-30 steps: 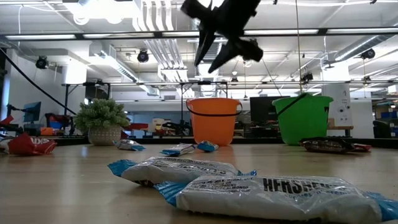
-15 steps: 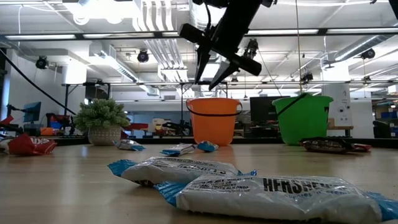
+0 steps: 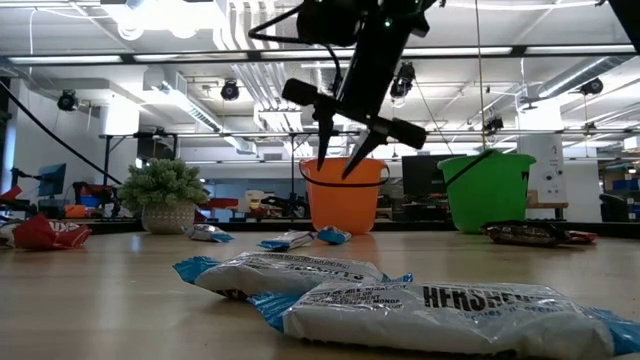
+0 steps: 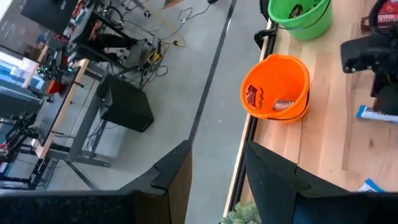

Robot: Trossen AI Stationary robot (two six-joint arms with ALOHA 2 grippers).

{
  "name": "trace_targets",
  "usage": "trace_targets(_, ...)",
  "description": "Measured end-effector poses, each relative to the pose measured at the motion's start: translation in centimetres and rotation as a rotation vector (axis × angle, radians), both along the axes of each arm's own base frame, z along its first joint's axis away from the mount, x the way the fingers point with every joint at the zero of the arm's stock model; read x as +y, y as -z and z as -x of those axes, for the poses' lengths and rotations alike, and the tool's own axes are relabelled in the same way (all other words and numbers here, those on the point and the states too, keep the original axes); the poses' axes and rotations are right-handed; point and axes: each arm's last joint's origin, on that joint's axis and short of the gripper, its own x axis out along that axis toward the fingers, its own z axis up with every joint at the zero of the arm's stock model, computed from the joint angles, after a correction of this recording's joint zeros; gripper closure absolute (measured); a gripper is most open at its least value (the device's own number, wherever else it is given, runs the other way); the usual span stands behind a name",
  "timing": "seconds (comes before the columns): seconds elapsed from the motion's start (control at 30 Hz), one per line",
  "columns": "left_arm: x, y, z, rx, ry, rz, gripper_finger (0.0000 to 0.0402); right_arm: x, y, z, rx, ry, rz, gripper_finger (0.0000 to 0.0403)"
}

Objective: Organize candy in baskets
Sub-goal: Put the white chocolate into the orange bucket

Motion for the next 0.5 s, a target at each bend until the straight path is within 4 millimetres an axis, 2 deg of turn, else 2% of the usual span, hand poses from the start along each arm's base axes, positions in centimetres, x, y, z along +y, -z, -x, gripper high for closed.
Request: trace_targets(0.5,0.0,-0.4,1.2,-0.027,0.001,-0.002,0.0271,0.2,4.3,-1.0,0.079,0.047,-0.113,0.0252)
